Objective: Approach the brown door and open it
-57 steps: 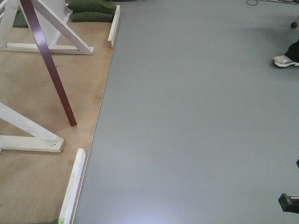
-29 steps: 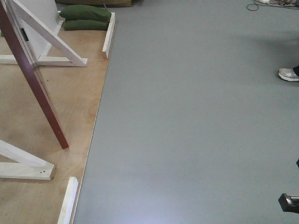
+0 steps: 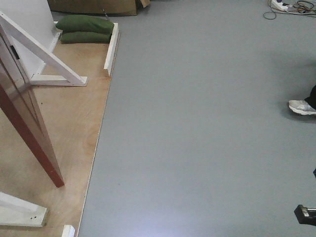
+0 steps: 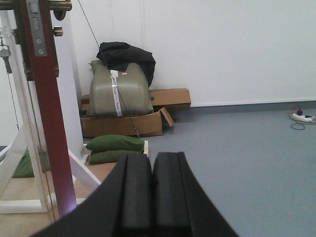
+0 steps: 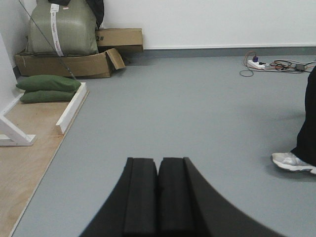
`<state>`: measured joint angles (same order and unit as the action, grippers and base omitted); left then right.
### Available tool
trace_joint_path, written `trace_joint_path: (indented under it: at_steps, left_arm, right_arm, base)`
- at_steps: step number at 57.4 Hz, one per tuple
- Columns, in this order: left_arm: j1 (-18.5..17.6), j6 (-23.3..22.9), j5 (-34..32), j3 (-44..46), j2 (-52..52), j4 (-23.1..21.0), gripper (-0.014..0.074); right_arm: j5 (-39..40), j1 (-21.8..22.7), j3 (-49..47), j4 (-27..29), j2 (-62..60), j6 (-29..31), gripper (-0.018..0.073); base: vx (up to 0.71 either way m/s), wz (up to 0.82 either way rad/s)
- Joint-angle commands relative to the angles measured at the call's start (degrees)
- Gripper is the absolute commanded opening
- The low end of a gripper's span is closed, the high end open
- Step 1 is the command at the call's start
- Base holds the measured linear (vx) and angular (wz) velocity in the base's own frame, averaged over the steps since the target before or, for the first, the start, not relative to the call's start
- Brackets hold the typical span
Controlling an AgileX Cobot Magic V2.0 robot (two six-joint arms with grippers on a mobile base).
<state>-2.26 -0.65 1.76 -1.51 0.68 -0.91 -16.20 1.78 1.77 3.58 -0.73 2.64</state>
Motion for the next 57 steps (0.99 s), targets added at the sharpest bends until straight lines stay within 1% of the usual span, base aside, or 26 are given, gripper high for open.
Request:
trace_joint_path:
  at_steps: [1, 28, 57]
  left_arm:
    - [-0.4, -0.5, -4.7, 0.9, 0.8, -0.2, -0.0004]
    - [-0.4, -0.5, -4.7, 0.9, 0.8, -0.2, -0.0004]
    - [-0.4, -0.5, -4.7, 1.0, 0.8, -0.2, -0.0004]
  right_arm:
    - [4.7, 0.0, 0.3, 0.0, -0.8, 0.3, 0.0]
    - [4.7, 0.0, 0.3, 0.0, -0.7, 0.3, 0.0]
    - [4.7, 0.0, 0.3, 0.0, -0.7, 0.3, 0.0]
  base:
    - [0.32, 0.0]
    - [0.29, 0.01]
    - [0.22, 0.02]
